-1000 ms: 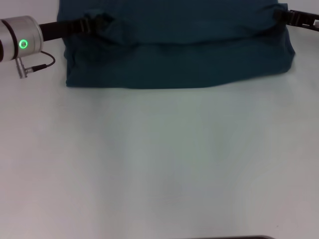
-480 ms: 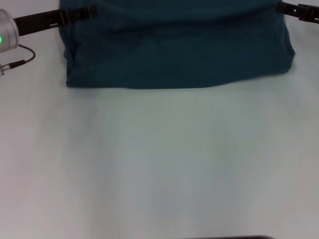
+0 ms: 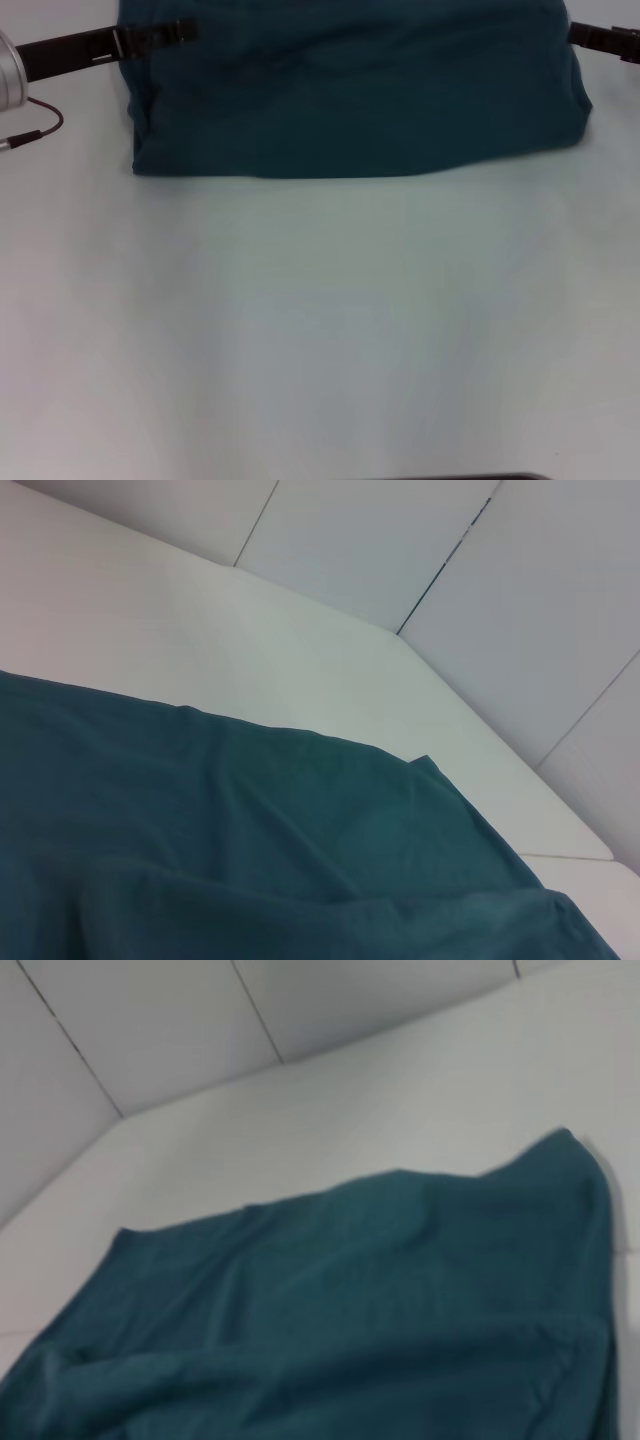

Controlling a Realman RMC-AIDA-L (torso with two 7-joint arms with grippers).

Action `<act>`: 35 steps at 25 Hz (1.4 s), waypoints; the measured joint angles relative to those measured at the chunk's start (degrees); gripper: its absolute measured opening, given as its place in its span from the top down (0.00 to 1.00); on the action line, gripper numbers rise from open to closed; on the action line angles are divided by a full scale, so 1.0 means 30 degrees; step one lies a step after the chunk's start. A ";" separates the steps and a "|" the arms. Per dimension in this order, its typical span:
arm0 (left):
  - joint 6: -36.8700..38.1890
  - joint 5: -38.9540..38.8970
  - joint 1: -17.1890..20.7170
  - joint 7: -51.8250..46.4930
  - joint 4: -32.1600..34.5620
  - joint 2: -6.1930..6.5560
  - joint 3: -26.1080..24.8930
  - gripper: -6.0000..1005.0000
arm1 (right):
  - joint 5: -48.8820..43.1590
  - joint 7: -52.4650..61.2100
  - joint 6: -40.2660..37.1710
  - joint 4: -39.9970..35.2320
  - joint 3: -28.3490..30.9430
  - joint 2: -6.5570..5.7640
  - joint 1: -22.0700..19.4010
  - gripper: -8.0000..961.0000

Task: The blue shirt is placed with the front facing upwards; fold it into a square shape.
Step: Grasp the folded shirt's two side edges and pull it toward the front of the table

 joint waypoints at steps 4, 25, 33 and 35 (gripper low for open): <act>0.0024 0.0136 0.0097 -0.0006 0.0058 0.0083 0.0082 0.09 | -0.0926 0.1812 -0.0052 -0.0046 -0.1033 -0.0533 -0.0102 0.14; 0.1950 0.0305 0.1629 0.0484 -0.0728 0.0162 0.0234 0.09 | -0.2157 0.5475 -0.1975 0.0431 -0.3545 -0.1252 0.0137 0.14; 0.1958 0.0305 0.1625 0.0532 -0.0746 0.0154 0.0356 0.09 | -0.2156 0.5445 -0.1321 0.0971 -0.3721 -0.1072 0.0126 0.17; 0.1956 0.0305 0.1604 0.0558 -0.0749 0.0138 0.0359 0.09 | -0.2154 0.5410 -0.1049 0.1134 -0.3911 -0.0953 0.0237 0.18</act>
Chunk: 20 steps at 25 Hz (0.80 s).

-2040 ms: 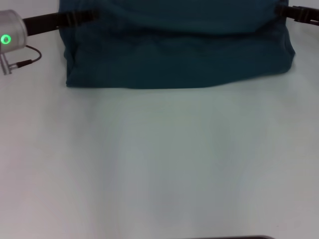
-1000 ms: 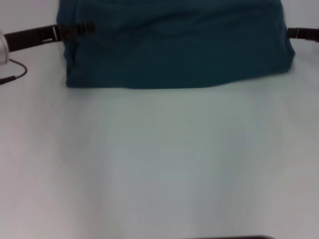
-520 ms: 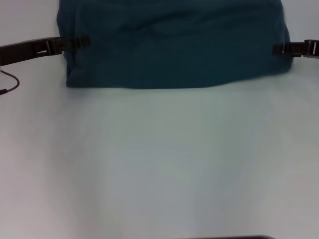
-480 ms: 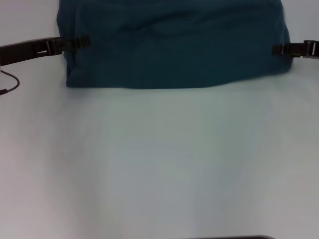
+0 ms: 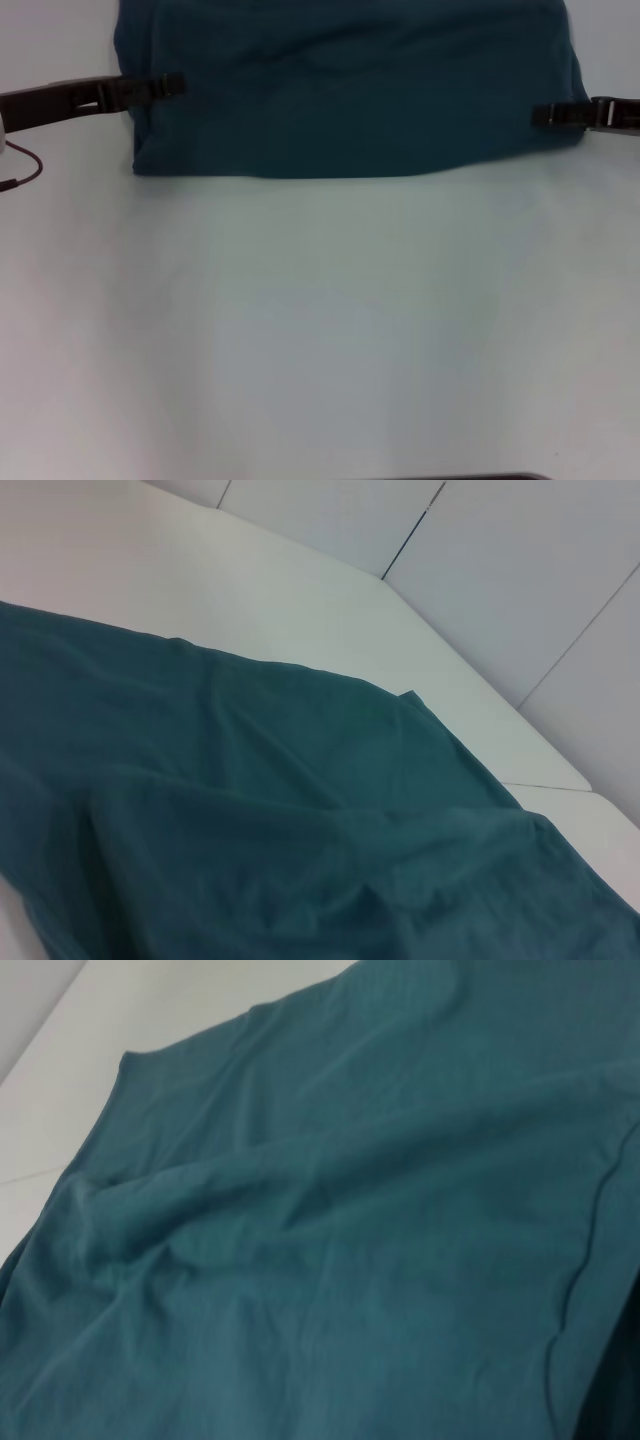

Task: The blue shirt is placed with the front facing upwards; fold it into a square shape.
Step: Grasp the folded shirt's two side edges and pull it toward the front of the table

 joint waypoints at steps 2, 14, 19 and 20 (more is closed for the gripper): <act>0.0003 0.0003 -0.0027 0.0020 -0.0001 -0.0004 0.0168 0.09 | 0.0001 0.0004 0.0232 0.0036 -0.0081 0.0127 0.0076 0.20; -0.0097 0.0703 0.0285 0.0017 0.0123 0.0056 0.0705 0.09 | 0.0113 -0.0090 0.0153 -0.0013 0.0019 0.0166 -0.0021 0.51; -0.0199 0.1713 0.0433 -0.0032 0.0251 0.0252 0.0704 0.09 | 0.0119 -0.0119 -0.0125 -0.0033 0.0049 0.0113 -0.0037 0.83; -0.0269 0.1879 0.0437 -0.0049 0.0306 0.0282 0.0698 0.09 | 0.0118 -0.0127 -0.0148 -0.0031 0.0050 0.0112 -0.0037 0.87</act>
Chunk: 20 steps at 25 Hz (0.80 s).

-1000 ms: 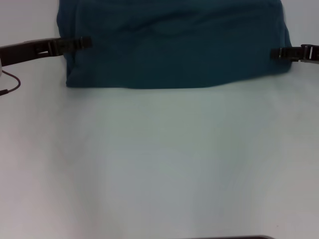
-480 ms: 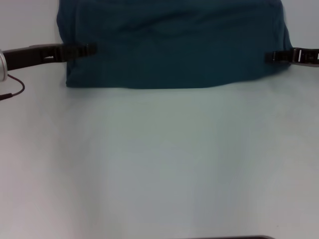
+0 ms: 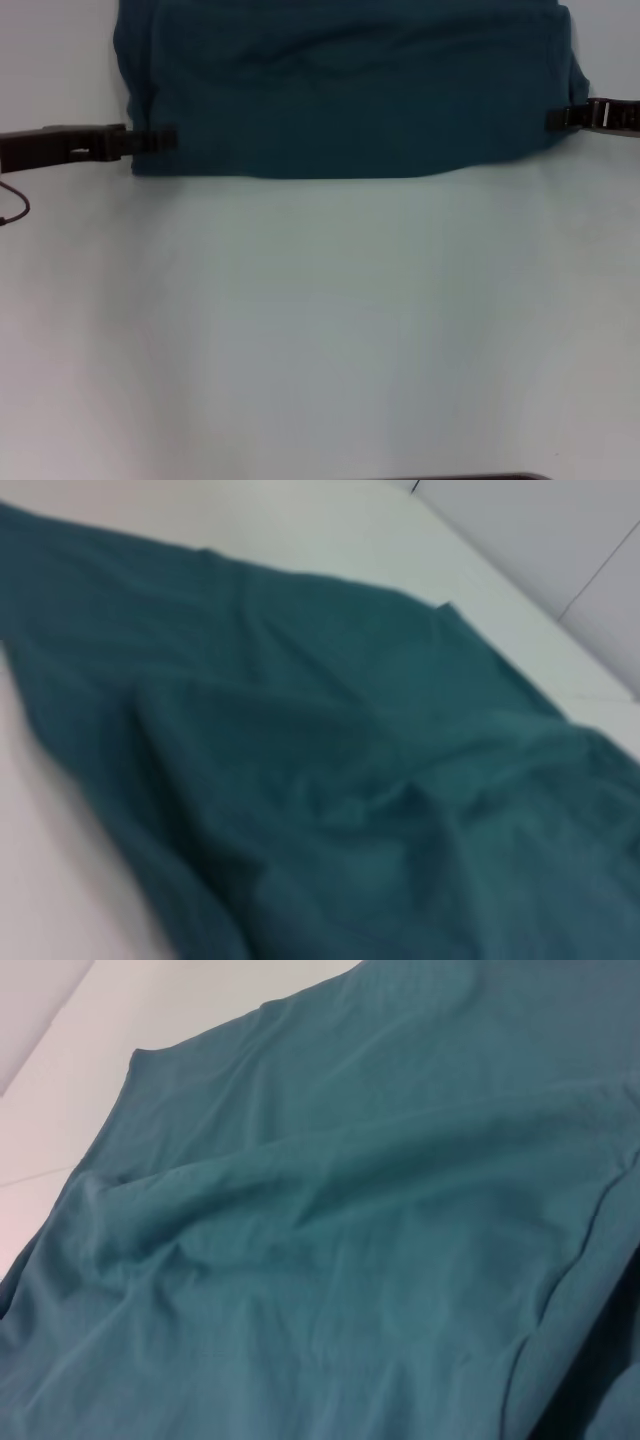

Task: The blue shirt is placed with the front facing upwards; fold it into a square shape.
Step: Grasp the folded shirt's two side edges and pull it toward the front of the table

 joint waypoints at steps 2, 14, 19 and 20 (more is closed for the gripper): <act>-0.0396 0.0357 0.0022 -0.0043 0.0175 0.0028 -0.0048 0.09 | 0.0001 -0.0004 -0.0002 0.0030 -0.0010 -0.0002 -0.0002 0.94; -0.1685 0.1041 -0.0236 0.0048 0.1235 -0.0043 0.0059 0.09 | -0.0002 -0.0019 0.0070 0.0073 0.0046 0.0056 -0.0067 0.94; -0.1987 0.1082 -0.0429 0.0026 0.1350 -0.0194 0.0269 0.09 | -0.0003 -0.0028 0.0093 0.0043 -0.0018 0.0091 -0.0046 0.94; -0.1999 0.1082 -0.0492 -0.0001 0.1417 -0.0203 0.0419 0.09 | -0.0002 -0.0029 0.0106 0.0041 -0.0033 0.0098 -0.0039 0.94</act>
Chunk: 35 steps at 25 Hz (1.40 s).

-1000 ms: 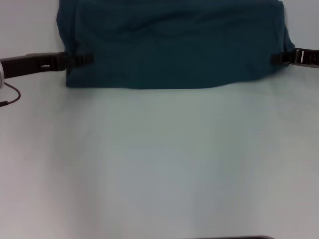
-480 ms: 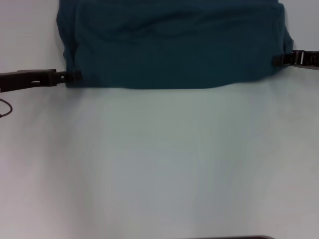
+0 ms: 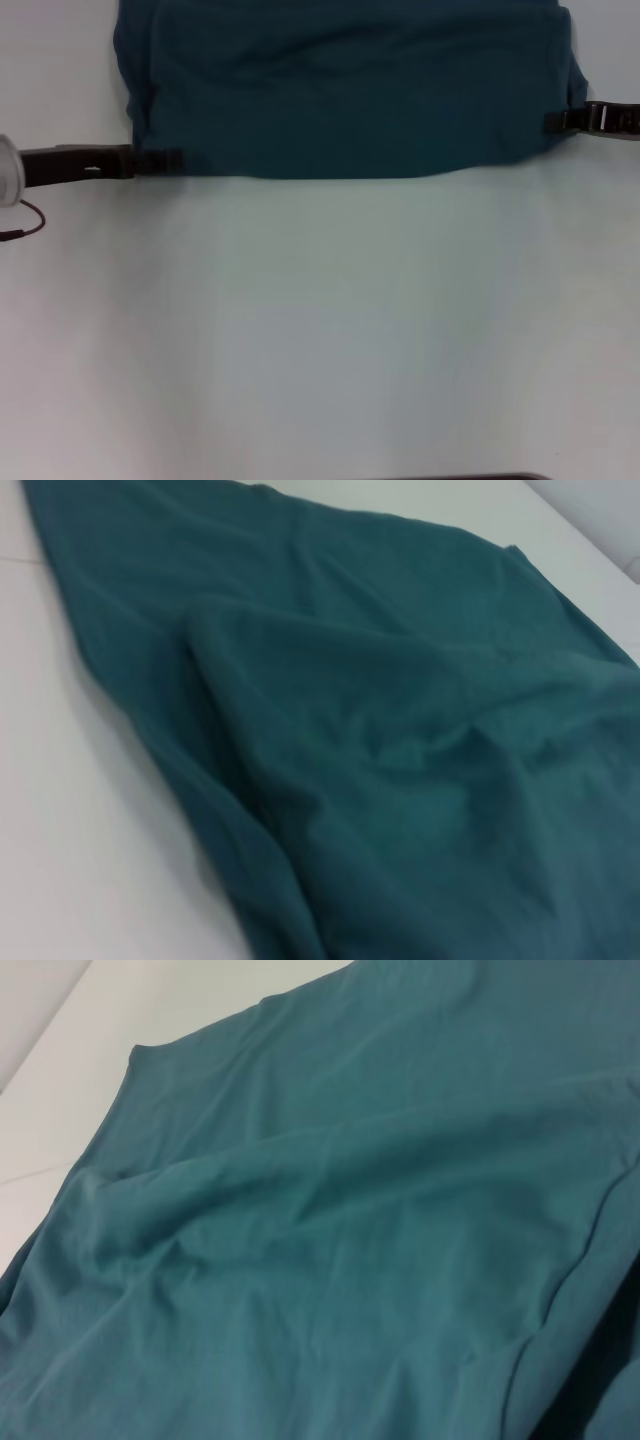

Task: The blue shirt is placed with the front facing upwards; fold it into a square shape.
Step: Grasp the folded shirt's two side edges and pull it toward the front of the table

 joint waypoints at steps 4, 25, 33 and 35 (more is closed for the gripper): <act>0.0137 0.0000 -0.0189 -0.0088 0.0095 -0.0006 0.0320 0.09 | -0.0001 -0.0001 0.0032 -0.0001 -0.0043 0.0015 0.0050 0.94; 0.0648 0.0409 -0.0344 -0.0061 -0.0638 -0.0184 0.0386 0.10 | -0.0001 -0.0001 0.0064 0.0033 -0.0022 0.0015 -0.0021 0.94; 0.0462 0.0612 -0.0357 -0.0160 -0.0637 -0.0099 0.0895 0.22 | 0.0010 -0.0001 -0.0039 -0.0038 0.0056 0.0015 -0.0021 0.94; 0.0371 0.0696 -0.0355 -0.0273 -0.0637 -0.0097 0.0916 0.29 | 0.0014 0.0000 -0.0056 -0.0053 0.0028 0.0015 -0.0021 0.94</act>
